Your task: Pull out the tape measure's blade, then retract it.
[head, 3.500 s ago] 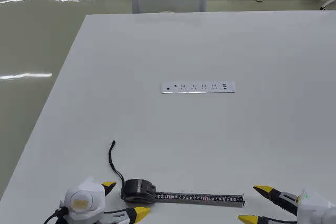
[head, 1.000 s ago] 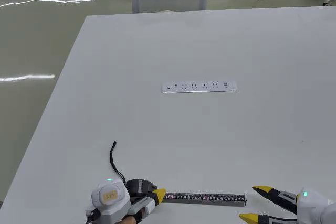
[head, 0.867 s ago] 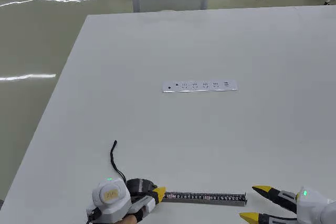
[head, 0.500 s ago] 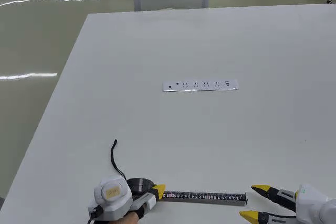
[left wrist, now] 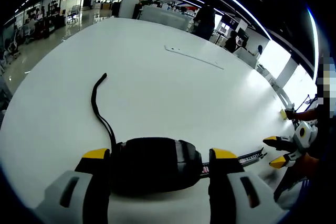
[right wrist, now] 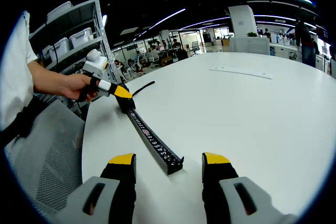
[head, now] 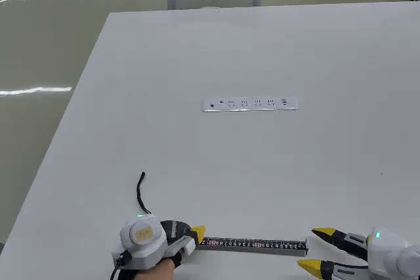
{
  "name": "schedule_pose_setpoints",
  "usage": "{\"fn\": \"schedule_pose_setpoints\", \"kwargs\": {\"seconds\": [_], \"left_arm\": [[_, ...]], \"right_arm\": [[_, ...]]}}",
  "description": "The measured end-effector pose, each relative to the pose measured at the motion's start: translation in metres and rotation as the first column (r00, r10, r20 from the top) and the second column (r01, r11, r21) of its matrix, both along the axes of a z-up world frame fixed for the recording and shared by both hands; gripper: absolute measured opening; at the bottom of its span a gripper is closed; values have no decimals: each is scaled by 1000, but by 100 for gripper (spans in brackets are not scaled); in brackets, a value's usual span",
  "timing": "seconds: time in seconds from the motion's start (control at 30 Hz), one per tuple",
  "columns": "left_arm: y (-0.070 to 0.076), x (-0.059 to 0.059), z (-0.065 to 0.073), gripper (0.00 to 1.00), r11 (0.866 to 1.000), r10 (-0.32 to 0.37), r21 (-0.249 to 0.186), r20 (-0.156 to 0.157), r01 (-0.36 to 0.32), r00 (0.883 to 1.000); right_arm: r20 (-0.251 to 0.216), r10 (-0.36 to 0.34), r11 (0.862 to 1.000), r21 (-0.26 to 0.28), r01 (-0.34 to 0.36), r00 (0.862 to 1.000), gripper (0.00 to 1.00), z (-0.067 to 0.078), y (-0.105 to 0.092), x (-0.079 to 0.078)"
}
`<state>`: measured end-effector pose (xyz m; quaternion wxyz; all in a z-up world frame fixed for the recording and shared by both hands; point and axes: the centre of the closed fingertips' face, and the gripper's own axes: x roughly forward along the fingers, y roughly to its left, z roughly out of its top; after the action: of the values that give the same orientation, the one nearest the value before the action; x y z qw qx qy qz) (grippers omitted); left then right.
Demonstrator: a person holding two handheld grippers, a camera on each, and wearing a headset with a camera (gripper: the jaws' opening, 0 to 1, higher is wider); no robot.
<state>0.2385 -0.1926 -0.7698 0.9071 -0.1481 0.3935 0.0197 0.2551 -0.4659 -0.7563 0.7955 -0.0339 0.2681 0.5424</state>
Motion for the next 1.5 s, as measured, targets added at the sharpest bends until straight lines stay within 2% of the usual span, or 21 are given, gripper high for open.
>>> {"fn": "schedule_pose_setpoints", "kwargs": {"seconds": [0.4,0.7,0.9,1.17,1.5], "left_arm": [[3,-2,-6,70,999,-3,43,-29,4,1000],[3,-2,-8,71,998,-15,66,-42,17,999],[3,-2,-8,70,998,-15,67,-43,18,999],[3,-3,-8,70,998,-17,64,-44,20,999],[3,-2,-8,70,998,-19,63,-40,21,999]], "right_arm": [[-5,5,1000,7,-5,1000,50,-3,2,2],[-5,18,1000,-1,-18,1000,48,-6,3,1],[-3,21,1000,-4,-21,1000,47,-7,3,2],[-9,45,999,-12,-45,999,43,-11,4,0],[-1,75,997,-20,-75,997,27,-14,4,2]]}}
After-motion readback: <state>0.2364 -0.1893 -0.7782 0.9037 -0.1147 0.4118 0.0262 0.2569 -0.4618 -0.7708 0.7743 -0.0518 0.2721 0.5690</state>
